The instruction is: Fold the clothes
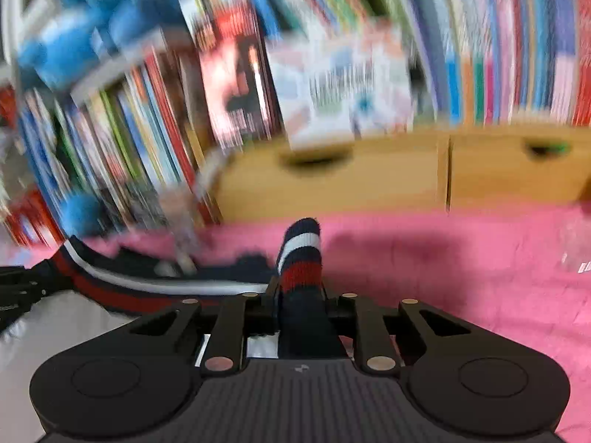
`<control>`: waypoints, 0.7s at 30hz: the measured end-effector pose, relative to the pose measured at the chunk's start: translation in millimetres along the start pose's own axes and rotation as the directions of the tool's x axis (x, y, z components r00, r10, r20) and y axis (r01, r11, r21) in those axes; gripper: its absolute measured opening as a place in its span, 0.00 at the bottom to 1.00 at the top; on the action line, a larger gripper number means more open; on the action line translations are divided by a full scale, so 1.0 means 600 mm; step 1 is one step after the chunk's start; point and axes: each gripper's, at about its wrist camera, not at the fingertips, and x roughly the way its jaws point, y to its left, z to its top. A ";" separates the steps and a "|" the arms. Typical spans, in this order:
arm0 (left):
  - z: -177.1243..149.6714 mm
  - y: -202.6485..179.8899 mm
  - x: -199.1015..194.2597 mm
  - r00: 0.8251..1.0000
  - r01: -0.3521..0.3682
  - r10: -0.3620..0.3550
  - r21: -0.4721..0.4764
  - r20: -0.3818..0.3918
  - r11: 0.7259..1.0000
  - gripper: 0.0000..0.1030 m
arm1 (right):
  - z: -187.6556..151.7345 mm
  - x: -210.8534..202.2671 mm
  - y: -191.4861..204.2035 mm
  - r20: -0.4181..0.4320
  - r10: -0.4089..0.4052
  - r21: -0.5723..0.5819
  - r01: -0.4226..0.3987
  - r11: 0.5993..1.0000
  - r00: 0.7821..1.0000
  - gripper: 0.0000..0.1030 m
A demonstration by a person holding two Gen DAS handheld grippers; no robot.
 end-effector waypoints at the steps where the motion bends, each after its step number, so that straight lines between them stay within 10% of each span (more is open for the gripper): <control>1: 0.005 0.002 -0.012 1.000 -0.021 0.021 -0.002 -0.001 1.000 0.52 | 0.000 0.005 0.005 -0.007 -0.033 -0.008 0.033 0.999 0.999 0.43; 8: -0.004 0.038 -0.157 0.973 -0.214 0.202 0.114 0.108 0.970 0.81 | 0.002 -0.118 0.017 0.099 -0.100 -0.033 0.103 0.994 0.990 0.96; 12: -0.059 -0.006 -0.260 0.938 -0.309 0.286 0.097 0.195 0.946 0.76 | -0.050 -0.225 0.053 0.189 -0.088 -0.119 0.112 0.987 0.978 0.90; 16: -0.115 -0.098 -0.316 0.963 -0.137 0.122 0.049 0.241 0.989 0.77 | -0.140 -0.278 0.148 0.137 0.020 -0.220 0.011 0.975 0.990 0.52; 21: -0.153 -0.159 -0.274 0.977 -0.178 0.163 0.102 0.138 0.979 0.64 | -0.216 -0.269 0.257 0.038 0.123 -0.299 -0.106 0.948 0.992 0.51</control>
